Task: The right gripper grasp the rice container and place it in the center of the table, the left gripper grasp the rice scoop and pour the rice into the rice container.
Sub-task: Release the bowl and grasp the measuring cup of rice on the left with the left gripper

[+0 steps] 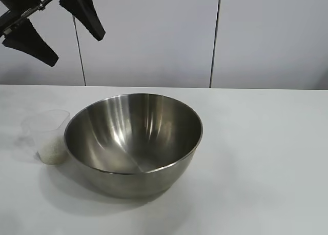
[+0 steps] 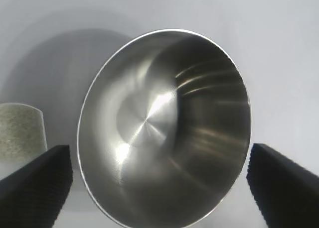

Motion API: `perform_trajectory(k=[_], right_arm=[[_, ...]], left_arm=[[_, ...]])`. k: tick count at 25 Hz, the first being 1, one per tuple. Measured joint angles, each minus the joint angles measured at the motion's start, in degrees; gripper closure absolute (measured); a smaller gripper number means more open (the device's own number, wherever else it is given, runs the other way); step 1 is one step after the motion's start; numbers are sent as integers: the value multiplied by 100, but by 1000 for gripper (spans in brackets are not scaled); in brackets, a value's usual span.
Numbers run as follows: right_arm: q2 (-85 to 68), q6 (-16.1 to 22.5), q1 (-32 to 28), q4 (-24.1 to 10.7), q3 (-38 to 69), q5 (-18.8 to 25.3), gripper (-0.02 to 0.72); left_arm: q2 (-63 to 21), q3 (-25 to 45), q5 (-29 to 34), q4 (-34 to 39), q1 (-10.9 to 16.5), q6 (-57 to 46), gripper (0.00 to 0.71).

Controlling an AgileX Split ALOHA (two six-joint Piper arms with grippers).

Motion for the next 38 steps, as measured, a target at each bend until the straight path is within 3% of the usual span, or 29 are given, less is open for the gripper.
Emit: perform_trajectory(k=[3, 8, 18, 33, 38], right_arm=[[-1263, -13, 0, 253, 943, -14, 168], [-2576, -45, 0, 253, 2249, -14, 168], [-2795, 119, 239, 362, 4062, -12, 168], [-2795, 193, 568, 338, 4563, -191, 168], [-2795, 193, 568, 338, 4563, -208, 168]], left_arm=[[0, 0, 0, 0, 0, 0, 23], [0, 0, 0, 0, 0, 0, 23], [0, 0, -4, 0, 0, 0, 23], [0, 0, -58, 0, 0, 0, 23], [0, 0, -528, -94, 0, 0, 23]])
